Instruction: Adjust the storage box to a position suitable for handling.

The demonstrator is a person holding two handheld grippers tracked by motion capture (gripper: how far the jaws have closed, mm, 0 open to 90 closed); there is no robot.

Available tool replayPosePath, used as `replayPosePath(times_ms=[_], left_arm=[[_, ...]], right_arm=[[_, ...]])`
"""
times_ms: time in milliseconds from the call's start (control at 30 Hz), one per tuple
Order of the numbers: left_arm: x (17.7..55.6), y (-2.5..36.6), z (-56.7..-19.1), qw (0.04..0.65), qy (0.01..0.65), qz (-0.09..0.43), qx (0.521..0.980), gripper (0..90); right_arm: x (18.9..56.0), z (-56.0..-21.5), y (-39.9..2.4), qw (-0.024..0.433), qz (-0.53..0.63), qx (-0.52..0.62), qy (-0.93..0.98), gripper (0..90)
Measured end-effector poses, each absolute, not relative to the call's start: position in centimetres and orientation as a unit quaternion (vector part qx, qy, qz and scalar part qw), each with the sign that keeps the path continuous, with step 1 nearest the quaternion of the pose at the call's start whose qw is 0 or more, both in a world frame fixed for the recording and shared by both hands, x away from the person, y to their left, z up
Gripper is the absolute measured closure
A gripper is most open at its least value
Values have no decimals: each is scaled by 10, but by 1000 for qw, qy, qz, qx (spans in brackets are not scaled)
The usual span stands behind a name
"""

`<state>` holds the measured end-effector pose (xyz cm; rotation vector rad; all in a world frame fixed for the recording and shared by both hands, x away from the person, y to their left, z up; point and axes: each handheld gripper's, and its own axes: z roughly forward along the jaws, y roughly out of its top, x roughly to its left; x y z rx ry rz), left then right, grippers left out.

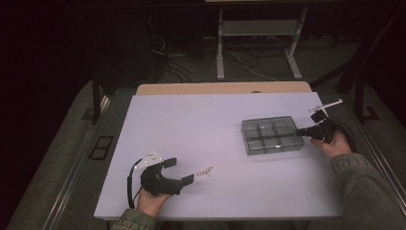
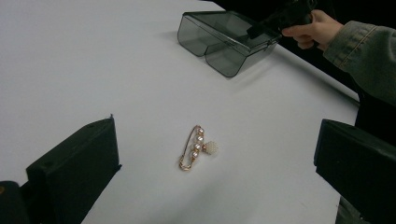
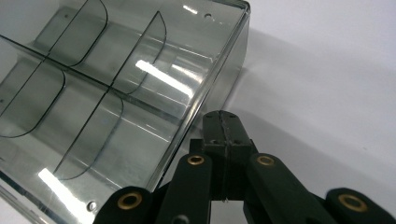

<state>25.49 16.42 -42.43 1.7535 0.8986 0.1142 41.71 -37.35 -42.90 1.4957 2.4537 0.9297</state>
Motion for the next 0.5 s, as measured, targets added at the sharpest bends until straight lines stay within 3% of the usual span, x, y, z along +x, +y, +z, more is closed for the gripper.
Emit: replayPosePath(times_ms=[500], left_arm=[[254, 164, -424, 554, 381, 48, 738, 0]], right_arm=[[415, -432, -349, 48, 321, 476, 817, 895]])
